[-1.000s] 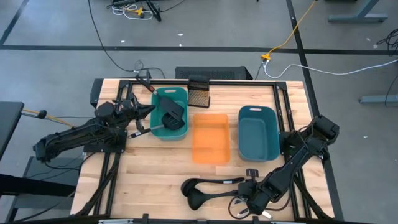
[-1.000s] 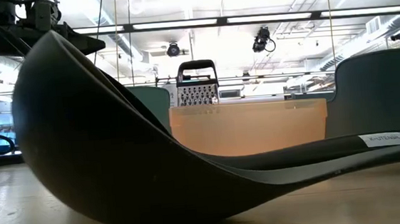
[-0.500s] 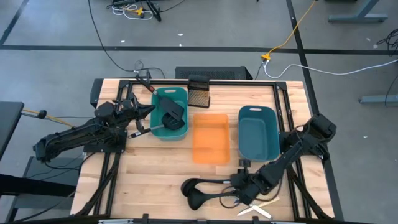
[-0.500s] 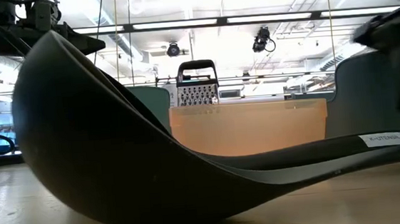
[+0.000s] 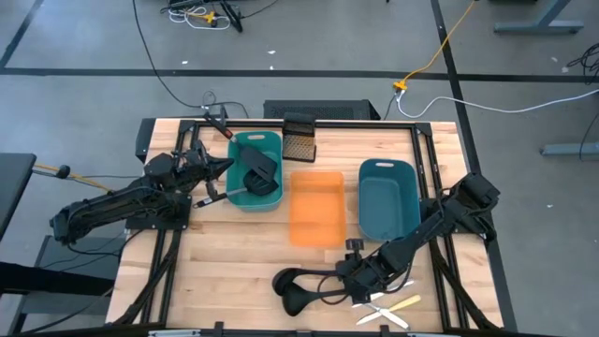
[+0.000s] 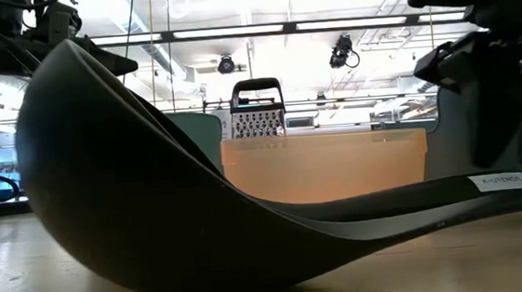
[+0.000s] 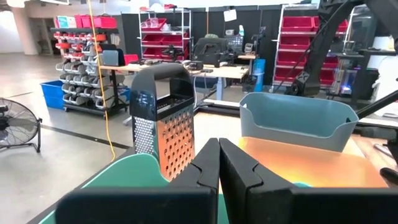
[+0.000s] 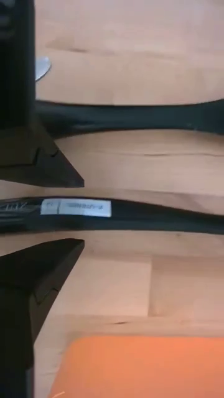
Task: Pick & Place Kitchen Items
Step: Adjust the top black serving spoon
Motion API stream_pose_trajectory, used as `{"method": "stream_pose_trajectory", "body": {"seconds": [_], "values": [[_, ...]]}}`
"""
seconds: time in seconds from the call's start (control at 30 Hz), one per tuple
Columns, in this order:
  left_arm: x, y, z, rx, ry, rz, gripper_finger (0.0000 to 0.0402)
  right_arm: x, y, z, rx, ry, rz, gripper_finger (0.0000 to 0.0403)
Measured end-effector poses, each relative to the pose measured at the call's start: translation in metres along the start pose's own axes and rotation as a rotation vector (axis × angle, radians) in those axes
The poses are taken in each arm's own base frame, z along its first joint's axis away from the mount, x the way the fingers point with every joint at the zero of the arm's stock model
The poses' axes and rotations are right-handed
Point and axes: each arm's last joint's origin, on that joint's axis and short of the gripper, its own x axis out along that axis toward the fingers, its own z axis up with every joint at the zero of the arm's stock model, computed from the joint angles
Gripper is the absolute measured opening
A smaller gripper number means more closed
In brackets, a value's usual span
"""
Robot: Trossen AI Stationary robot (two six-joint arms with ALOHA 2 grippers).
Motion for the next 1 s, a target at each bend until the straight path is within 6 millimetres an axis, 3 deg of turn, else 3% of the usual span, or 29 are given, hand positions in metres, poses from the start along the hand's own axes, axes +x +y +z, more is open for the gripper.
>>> {"method": "stream_pose_trajectory", "body": {"seconds": [0.27,0.5,0.67,0.83,1.0], "values": [[0.000,0.000,0.000,0.000,0.002,0.000,0.0007,0.015,-0.005,0.000,0.003,0.036,-0.006,0.0195],[0.000,0.000,0.000,0.001,0.003,0.000,0.0007,0.025,-0.005,-0.002,0.003,0.065,-0.006,0.0199],[0.000,0.000,0.000,0.001,0.003,0.000,0.0007,0.025,-0.005,-0.001,-0.001,0.046,-0.021,0.0168],[0.000,0.000,0.000,0.000,0.004,0.000,0.0007,0.025,-0.005,-0.001,0.001,0.043,-0.025,0.0099],[0.000,0.000,0.000,0.000,0.005,0.000,0.0007,0.025,-0.005,-0.001,-0.001,0.043,-0.025,0.0095]]}}
